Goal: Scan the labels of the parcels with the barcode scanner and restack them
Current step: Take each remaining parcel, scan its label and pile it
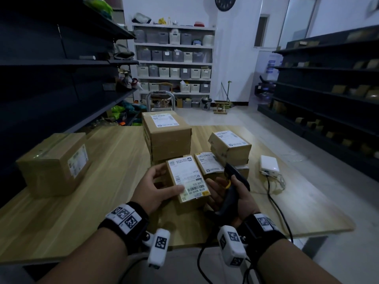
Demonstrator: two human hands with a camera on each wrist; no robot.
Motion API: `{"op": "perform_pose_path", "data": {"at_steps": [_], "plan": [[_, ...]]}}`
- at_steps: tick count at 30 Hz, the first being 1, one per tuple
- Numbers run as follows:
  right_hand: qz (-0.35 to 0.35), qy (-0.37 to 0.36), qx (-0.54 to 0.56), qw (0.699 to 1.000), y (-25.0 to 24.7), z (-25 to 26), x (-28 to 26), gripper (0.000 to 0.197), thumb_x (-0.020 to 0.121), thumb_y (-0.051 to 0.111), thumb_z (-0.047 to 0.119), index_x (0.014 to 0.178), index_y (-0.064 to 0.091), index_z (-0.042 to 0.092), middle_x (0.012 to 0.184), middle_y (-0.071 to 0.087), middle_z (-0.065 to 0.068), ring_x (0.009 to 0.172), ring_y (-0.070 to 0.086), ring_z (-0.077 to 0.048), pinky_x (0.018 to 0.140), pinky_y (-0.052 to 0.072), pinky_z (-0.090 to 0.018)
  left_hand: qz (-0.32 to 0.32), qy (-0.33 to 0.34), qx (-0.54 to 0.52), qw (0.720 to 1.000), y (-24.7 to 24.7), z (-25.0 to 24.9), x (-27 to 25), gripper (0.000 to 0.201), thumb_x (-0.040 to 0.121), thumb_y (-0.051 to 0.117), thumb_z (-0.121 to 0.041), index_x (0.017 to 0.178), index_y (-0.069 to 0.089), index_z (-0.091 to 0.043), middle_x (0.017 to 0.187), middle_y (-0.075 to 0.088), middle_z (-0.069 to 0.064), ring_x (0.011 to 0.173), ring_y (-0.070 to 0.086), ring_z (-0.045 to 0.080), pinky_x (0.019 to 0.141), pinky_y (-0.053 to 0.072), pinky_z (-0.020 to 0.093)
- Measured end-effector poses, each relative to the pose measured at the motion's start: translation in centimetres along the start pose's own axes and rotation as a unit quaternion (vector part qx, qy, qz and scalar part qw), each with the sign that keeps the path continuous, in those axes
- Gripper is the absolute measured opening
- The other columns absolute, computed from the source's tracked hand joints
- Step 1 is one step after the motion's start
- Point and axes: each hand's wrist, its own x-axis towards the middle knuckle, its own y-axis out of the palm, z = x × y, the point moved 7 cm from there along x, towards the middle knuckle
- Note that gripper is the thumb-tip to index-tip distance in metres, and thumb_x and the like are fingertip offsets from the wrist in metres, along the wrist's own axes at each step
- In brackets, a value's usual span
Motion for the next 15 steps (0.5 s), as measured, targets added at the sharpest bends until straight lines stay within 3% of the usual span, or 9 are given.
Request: {"op": "perform_pose_path", "data": {"at_steps": [2, 4, 7, 11, 13, 15], "plan": [[0.0, 0.001, 0.0, 1.0, 0.2, -0.1, -0.2, 0.042, 0.094, 0.065, 0.051, 0.111, 0.069, 0.013, 0.126, 0.078, -0.016, 0.101, 0.081, -0.031, 0.09, 0.058, -0.048, 0.008, -0.017, -0.039, 0.999, 0.1, 0.8, 0.2, 0.138, 0.033, 0.105, -0.072, 0.154, 0.054, -0.033, 0.142, 0.072, -0.004, 0.128, 0.071, 0.019, 0.109, 0.059, 0.051], [-0.002, 0.002, -0.006, 1.0, 0.4, -0.1, -0.2, 0.044, 0.087, 0.069, 0.051, 0.109, 0.069, 0.013, 0.128, 0.078, -0.016, 0.102, 0.081, -0.031, 0.1, 0.051, -0.05, 0.035, -0.063, -0.127, 0.989, 0.9, 2.4, 0.5, 0.142, 0.037, 0.113, -0.053, 0.16, 0.047, -0.027, 0.142, 0.075, 0.01, 0.125, 0.075, 0.032, 0.108, 0.059, 0.059], [-0.012, -0.002, -0.011, 1.0, 0.3, -0.1, -0.2, 0.046, 0.084, 0.069, 0.051, 0.109, 0.069, 0.012, 0.126, 0.078, -0.018, 0.101, 0.081, -0.031, 0.095, 0.055, -0.048, 0.054, -0.085, -0.221, 0.97, 1.5, 3.8, 1.0, 0.14, 0.039, 0.116, -0.031, 0.159, 0.045, -0.019, 0.138, 0.075, 0.023, 0.121, 0.076, 0.045, 0.106, 0.057, 0.069], [-0.032, -0.003, -0.01, 0.999, 0.1, 0.0, -0.2, 0.045, 0.088, 0.07, 0.049, 0.108, 0.071, 0.009, 0.117, 0.08, -0.019, 0.1, 0.081, -0.034, 0.096, 0.06, -0.053, 0.065, -0.066, -0.283, 0.955, 1.6, 3.9, 1.0, 0.134, 0.038, 0.115, -0.026, 0.154, 0.049, -0.017, 0.133, 0.077, 0.022, 0.121, 0.076, 0.046, 0.101, 0.059, 0.07], [-0.044, -0.009, -0.014, 0.999, 0.3, -0.1, -0.3, 0.044, 0.087, 0.072, 0.047, 0.105, 0.071, 0.007, 0.111, 0.08, -0.019, 0.096, 0.082, -0.036, 0.101, 0.057, -0.056, 0.061, -0.06, -0.298, 0.951, 1.4, 3.8, 1.0, 0.131, 0.04, 0.114, -0.022, 0.154, 0.049, -0.02, 0.137, 0.076, 0.021, 0.123, 0.075, 0.045, 0.099, 0.061, 0.07], [-0.054, -0.009, -0.026, 0.998, 0.5, -0.3, -0.4, 0.045, 0.083, 0.074, 0.045, 0.102, 0.071, 0.005, 0.1, 0.08, -0.02, 0.087, 0.081, -0.037, 0.097, 0.057, -0.058, 0.048, -0.059, -0.307, 0.949, 1.1, 3.9, 1.3, 0.131, 0.042, 0.113, -0.019, 0.156, 0.048, -0.025, 0.14, 0.074, 0.019, 0.124, 0.075, 0.043, 0.101, 0.059, 0.071]]}}
